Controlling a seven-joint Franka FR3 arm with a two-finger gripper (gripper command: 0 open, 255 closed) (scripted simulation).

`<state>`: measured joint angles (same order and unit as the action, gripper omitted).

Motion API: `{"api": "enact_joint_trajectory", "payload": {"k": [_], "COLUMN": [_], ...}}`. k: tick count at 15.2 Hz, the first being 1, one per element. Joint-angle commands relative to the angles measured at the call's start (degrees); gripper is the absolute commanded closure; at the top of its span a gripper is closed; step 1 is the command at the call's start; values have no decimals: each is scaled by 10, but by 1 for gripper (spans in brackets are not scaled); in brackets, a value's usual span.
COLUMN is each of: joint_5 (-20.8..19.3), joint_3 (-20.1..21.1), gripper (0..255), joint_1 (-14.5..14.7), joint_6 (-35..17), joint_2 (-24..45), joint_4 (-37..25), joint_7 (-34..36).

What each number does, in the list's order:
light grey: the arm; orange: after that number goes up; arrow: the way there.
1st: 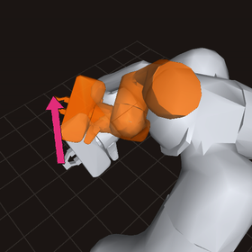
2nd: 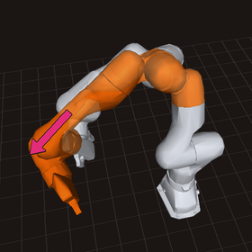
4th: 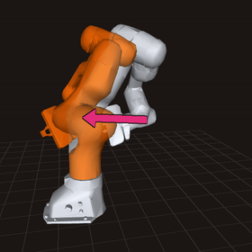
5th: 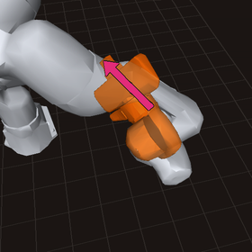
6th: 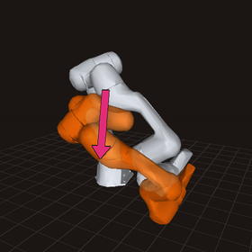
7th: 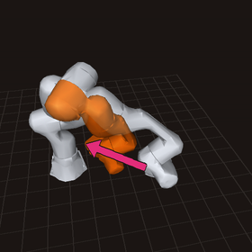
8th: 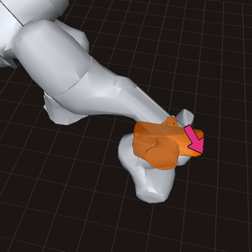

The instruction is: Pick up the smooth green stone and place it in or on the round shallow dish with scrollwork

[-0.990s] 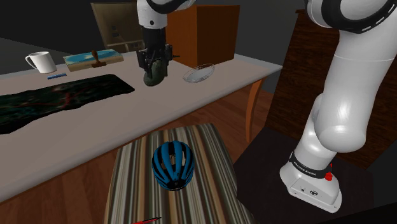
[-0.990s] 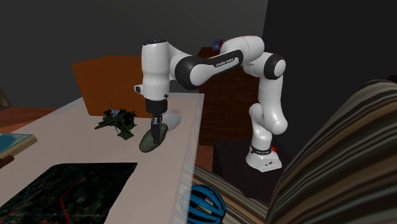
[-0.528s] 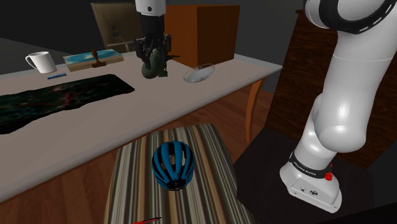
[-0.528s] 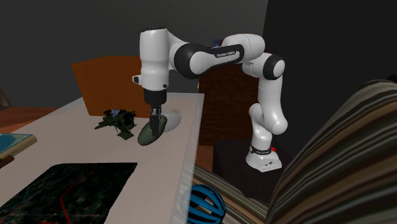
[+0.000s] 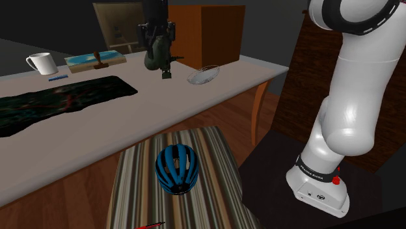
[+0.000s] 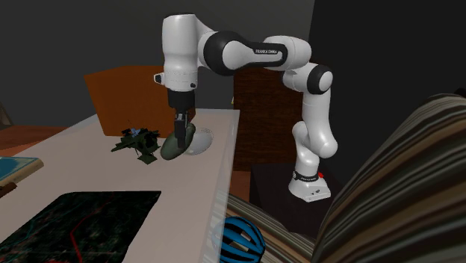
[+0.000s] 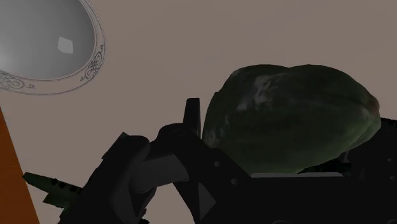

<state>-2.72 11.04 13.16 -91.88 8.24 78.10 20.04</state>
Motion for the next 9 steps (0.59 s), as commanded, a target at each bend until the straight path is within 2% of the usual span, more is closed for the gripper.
{"api": "enact_joint_trajectory", "payload": {"k": [1,9], "joint_5": [6,30], "joint_3": [-8,-59], "gripper": [255,255], "joint_1": [-13,-71], "joint_6": [-2,-20], "joint_2": [-19,-101], "joint_4": [20,118], "joint_7": [-20,-128]}}
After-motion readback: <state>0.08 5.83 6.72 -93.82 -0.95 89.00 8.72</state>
